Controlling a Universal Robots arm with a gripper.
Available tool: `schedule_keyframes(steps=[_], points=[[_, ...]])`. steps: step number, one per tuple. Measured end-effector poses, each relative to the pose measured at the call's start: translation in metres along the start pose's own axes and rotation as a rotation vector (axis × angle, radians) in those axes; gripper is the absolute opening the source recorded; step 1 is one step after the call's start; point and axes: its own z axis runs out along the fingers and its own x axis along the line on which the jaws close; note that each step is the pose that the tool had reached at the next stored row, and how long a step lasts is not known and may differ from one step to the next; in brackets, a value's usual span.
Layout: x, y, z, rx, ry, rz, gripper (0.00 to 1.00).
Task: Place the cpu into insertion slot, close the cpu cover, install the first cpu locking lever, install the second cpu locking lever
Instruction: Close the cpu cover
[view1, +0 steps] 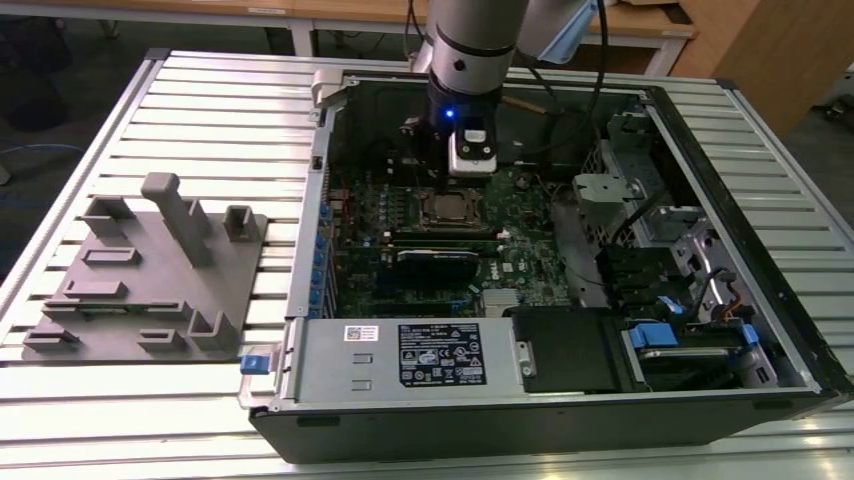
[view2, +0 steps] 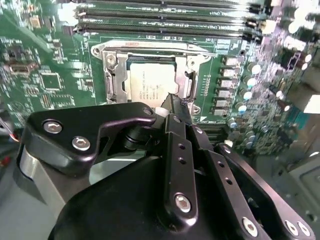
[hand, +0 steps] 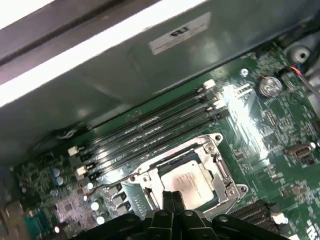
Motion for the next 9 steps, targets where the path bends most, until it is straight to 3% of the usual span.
schedule_keyframes(steps=[6,9], points=[[-0.0001,-0.0001,0.0009,0.0062,0.0030,-0.108,0.10],[-0.0001,-0.0001,0.0011,0.0037,-0.0040,-0.127,0.10]])
